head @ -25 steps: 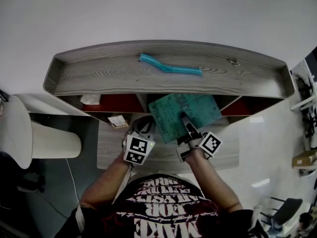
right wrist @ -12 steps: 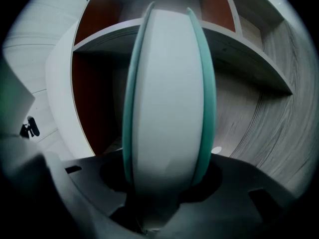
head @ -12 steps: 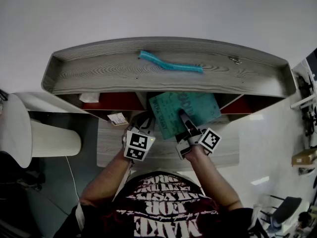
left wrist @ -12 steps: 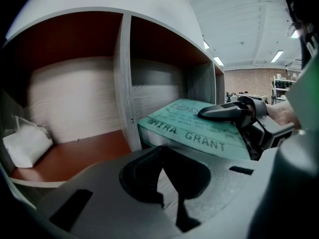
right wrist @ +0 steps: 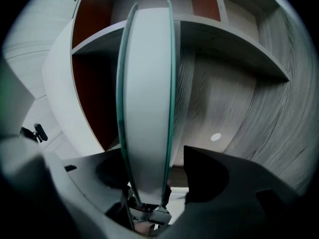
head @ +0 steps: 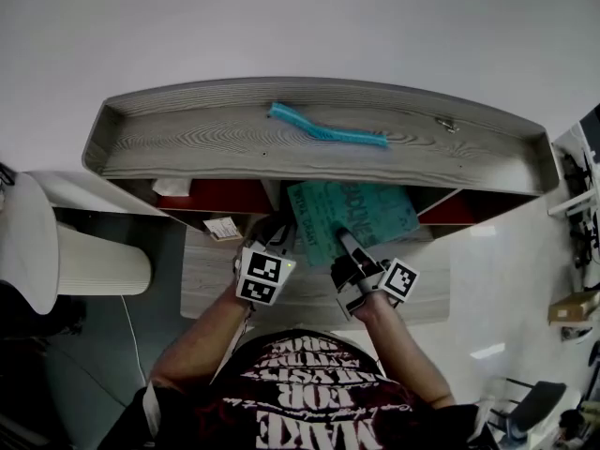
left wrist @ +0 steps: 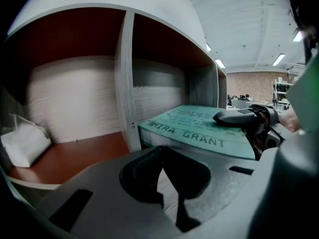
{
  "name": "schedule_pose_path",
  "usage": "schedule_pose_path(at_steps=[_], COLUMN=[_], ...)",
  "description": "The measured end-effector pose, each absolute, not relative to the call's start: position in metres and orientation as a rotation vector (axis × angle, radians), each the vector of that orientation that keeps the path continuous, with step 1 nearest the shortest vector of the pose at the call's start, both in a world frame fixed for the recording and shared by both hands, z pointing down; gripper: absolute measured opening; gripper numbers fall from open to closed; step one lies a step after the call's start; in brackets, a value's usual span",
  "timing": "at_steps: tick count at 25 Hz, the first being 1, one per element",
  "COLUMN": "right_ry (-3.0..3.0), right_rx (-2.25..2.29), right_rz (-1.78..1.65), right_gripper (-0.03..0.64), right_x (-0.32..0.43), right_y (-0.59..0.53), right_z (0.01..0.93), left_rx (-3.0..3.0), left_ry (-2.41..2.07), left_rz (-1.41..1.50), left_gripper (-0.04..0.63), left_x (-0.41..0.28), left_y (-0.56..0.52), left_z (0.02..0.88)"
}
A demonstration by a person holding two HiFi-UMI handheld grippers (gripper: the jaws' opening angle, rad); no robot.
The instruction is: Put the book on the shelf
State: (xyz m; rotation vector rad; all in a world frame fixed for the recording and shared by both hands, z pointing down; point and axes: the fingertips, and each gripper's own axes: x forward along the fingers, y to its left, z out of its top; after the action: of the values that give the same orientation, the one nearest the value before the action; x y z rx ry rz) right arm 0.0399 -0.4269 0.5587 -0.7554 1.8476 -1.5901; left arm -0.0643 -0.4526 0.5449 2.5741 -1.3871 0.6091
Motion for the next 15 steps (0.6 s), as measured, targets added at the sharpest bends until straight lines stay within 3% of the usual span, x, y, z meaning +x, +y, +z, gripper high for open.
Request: schedule_pose_path(at_steps=[10, 15], right_ry=[1.981, 2.076], right_rx=[-0.758, -0.809], right_rz=[-1.529, -1.453], right_gripper=[0.266, 0.216], right_x=[0.075, 0.087], right_y=[-0.404, -0.410], right_z=[0.555, 0.545], left_rx=[2.573, 2.576], left_ry=[-1.392, -1.391], left_rz=[0.589, 0.590], left_gripper=[0.005, 0.005], left_x=[-0.065, -0.064], left_y=[-0.455, -0.455], left_z=[0.545, 0.544])
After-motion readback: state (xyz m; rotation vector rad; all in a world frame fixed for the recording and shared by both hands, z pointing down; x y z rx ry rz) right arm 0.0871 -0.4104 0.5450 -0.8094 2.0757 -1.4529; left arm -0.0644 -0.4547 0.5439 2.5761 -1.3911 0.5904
